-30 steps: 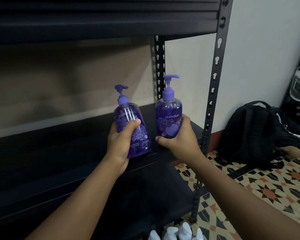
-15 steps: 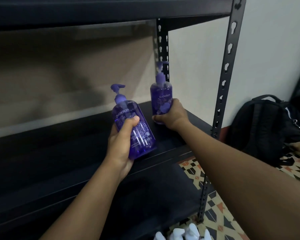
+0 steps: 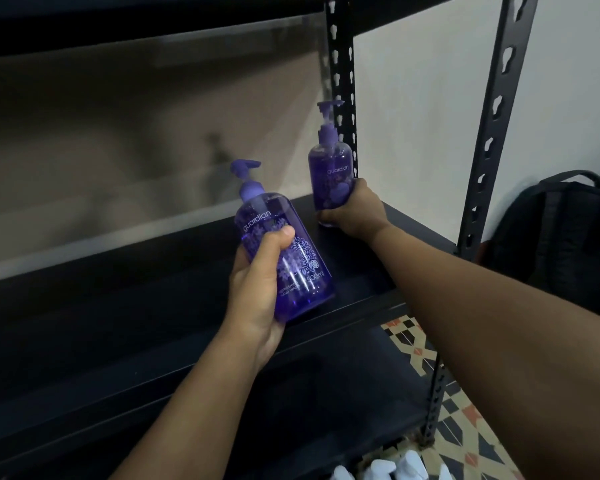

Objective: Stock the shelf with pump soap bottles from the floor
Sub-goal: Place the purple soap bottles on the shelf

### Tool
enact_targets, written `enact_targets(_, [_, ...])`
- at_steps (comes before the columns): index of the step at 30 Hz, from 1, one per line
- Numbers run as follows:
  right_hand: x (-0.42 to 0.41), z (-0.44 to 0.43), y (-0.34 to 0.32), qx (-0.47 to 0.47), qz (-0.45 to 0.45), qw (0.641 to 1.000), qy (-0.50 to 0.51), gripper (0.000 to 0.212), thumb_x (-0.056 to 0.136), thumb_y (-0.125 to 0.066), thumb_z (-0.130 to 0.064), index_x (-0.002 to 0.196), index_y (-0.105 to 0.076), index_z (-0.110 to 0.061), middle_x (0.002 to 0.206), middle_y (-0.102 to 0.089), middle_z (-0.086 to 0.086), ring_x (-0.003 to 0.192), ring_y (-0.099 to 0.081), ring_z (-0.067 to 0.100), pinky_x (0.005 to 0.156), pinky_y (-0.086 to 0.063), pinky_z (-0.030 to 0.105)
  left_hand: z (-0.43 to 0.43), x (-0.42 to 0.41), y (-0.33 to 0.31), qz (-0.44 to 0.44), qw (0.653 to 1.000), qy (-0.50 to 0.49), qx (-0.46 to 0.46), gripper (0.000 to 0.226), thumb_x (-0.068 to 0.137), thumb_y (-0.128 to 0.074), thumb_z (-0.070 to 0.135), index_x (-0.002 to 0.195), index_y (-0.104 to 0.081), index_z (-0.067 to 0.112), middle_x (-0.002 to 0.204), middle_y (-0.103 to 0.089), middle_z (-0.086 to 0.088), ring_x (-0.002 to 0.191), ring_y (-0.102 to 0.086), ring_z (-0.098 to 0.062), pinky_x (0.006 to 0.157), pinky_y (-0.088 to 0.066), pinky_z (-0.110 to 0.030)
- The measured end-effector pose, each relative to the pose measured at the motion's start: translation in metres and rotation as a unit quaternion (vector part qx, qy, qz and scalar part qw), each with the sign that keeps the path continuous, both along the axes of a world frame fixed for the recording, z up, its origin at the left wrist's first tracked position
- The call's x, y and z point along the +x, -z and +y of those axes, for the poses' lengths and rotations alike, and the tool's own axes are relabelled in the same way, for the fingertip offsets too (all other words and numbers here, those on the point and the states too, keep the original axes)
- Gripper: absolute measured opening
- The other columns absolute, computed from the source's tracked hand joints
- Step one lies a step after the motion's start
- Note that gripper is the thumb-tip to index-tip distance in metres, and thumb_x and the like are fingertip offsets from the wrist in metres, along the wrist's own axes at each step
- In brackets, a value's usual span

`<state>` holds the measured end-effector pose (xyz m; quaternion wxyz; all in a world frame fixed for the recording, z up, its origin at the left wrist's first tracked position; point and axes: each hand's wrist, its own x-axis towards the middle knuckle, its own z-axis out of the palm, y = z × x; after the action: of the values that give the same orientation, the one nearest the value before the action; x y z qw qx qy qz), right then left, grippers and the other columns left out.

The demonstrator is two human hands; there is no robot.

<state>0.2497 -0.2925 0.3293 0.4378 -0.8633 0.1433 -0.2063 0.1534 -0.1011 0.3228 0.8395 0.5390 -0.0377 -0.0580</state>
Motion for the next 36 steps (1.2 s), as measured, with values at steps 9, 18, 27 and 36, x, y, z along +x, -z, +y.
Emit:
enact_targets(9, [-0.047,-0.003,-0.001,-0.058,0.042,0.997,-0.036,0.096,0.065,-0.082,-0.064,0.140,-0.045,-0.015,0.140,-0.049,0.007,0.126,-0.054,0.026,0.104,-0.050,0.044,-0.001,-0.003,-0.002,-0.009,1.000,-0.010,0.012,0.054,0.068,-0.081,0.031,0.119,-0.066,0.020,0.103,-0.074,-0.013,0.093,-0.072,-0.029,0.086,-0.059,-0.054])
enact_targets(18, [-0.099,-0.008,0.011,-0.310,0.165,0.933,-0.073,0.068,0.097,-0.033,-0.067,0.147,-0.048,-0.023,0.159,-0.038,0.005,0.146,-0.033,0.028,0.121,-0.024,0.045,-0.012,0.012,-0.009,-0.154,0.967,-0.104,0.176,0.065,0.061,-0.091,0.035,0.121,-0.064,0.032,0.108,-0.075,0.004,0.097,-0.074,-0.015,0.089,-0.061,-0.044])
enact_targets(27, [-0.099,-0.004,0.015,-0.327,0.172,0.927,-0.058,0.067,0.097,-0.026,-0.065,0.148,-0.045,-0.027,0.162,-0.032,0.003,0.152,-0.021,0.027,0.123,-0.013,0.049,-0.004,0.013,-0.005,-0.205,0.940,-0.062,0.265,0.083,0.068,-0.093,0.022,0.136,-0.047,0.031,0.123,-0.066,0.012,0.109,-0.066,-0.001,0.095,-0.052,-0.022])
enact_targets(36, [-0.103,-0.001,0.011,-0.333,0.182,0.923,-0.065,0.066,0.099,-0.025,-0.062,0.150,-0.043,-0.026,0.163,-0.030,0.004,0.152,-0.019,0.027,0.123,-0.011,0.047,0.000,0.041,-0.003,-0.152,0.899,-0.062,0.406,0.075,0.061,-0.097,0.030,0.118,-0.048,0.027,0.117,-0.065,0.008,0.105,-0.065,-0.010,0.098,-0.051,-0.031])
